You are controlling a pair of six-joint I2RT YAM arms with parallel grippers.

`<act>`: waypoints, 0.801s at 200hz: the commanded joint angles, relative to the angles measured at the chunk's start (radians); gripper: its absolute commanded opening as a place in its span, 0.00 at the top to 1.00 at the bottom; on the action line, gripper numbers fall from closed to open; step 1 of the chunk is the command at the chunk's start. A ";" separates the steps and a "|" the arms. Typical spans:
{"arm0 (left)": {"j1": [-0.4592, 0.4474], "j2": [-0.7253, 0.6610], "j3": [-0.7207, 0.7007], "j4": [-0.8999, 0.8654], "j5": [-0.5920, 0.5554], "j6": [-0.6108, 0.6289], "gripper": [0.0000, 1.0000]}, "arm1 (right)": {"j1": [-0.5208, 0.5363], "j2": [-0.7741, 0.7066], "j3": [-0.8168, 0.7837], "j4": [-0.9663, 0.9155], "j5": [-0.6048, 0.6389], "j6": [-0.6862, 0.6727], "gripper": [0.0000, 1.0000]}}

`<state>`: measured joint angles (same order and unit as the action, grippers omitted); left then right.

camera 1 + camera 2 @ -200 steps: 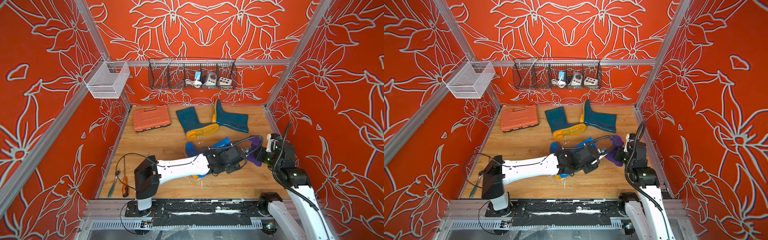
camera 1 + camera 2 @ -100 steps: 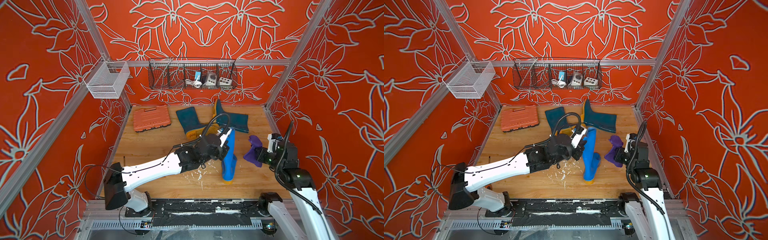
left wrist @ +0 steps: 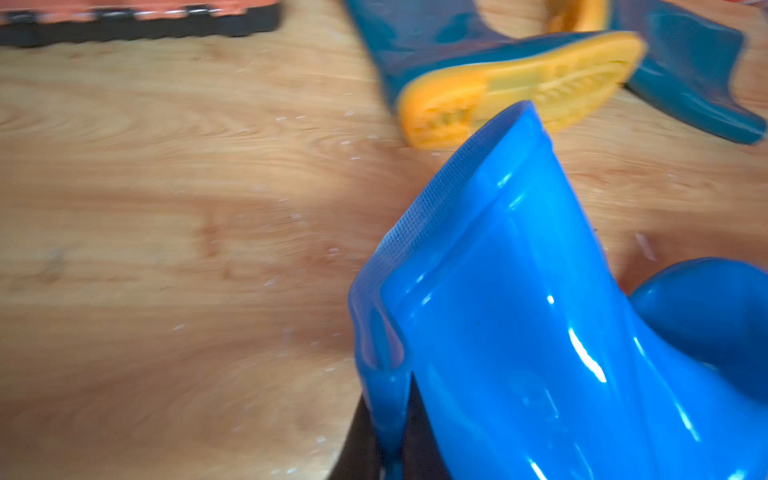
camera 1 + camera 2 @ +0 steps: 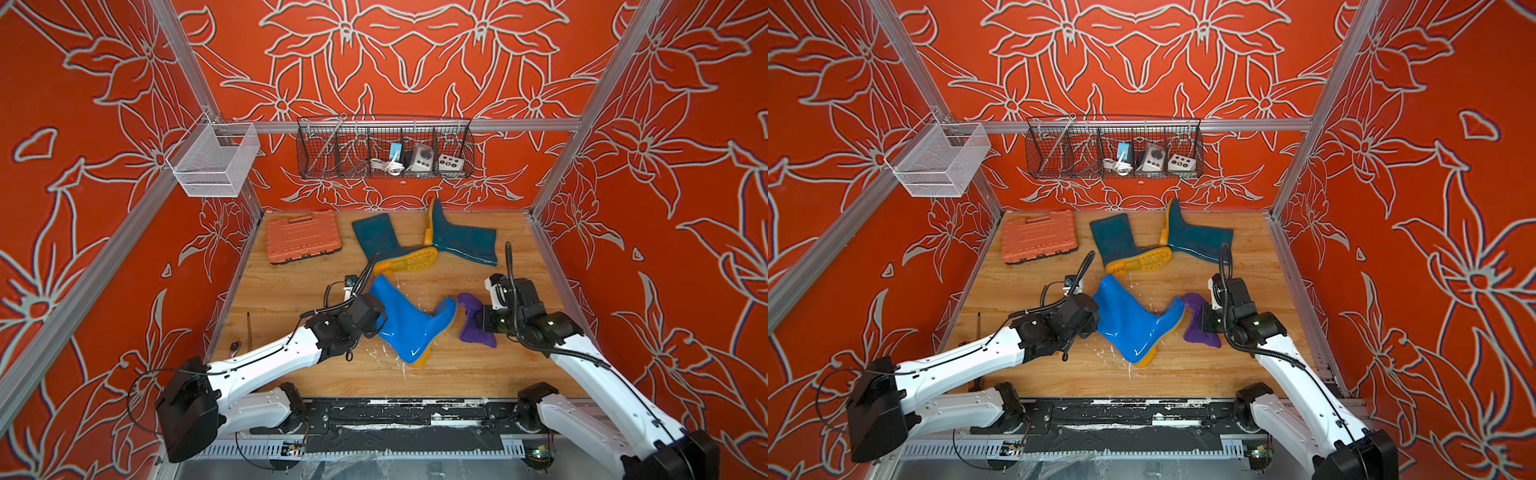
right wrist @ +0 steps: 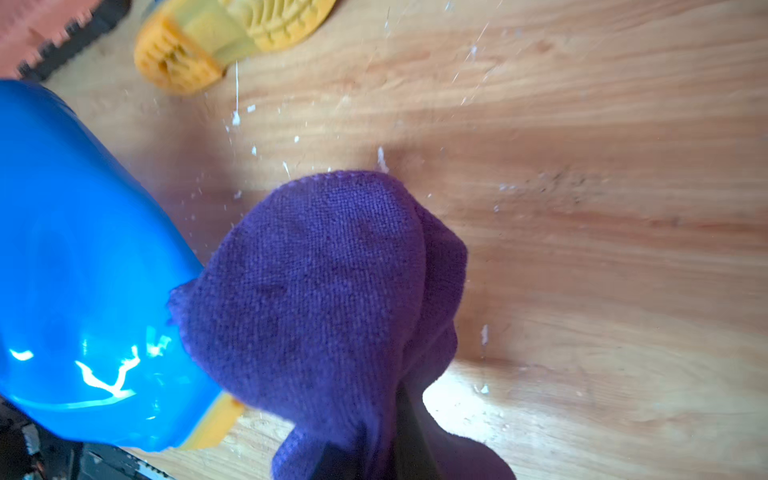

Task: Wipe the rubber boots with a cloth
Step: Adjust the rubber boot at the center of the board.

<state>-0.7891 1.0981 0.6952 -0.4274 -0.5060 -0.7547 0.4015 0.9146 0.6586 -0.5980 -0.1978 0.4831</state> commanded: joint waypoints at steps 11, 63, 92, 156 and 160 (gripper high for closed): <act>0.095 -0.147 -0.072 -0.119 0.046 -0.027 0.60 | 0.078 0.076 0.009 0.086 0.091 0.038 1.00; 0.200 -0.326 -0.140 -0.146 0.231 0.107 0.39 | 0.167 0.244 0.035 0.192 0.115 0.058 1.00; 0.205 -0.293 -0.214 0.041 0.482 0.174 0.47 | 0.178 0.329 0.059 0.235 0.114 0.053 1.00; -0.006 0.064 -0.120 0.280 0.550 0.131 0.60 | 0.162 0.442 0.137 0.240 0.139 -0.011 1.00; -0.023 0.086 -0.110 0.295 0.549 0.121 0.60 | 0.157 0.451 0.146 0.239 0.136 -0.017 1.00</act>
<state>-0.7212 1.1038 0.5087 -0.2535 0.0402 -0.6209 0.5743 1.3319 0.7444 -0.3798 -0.0795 0.5018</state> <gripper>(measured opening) 0.406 0.107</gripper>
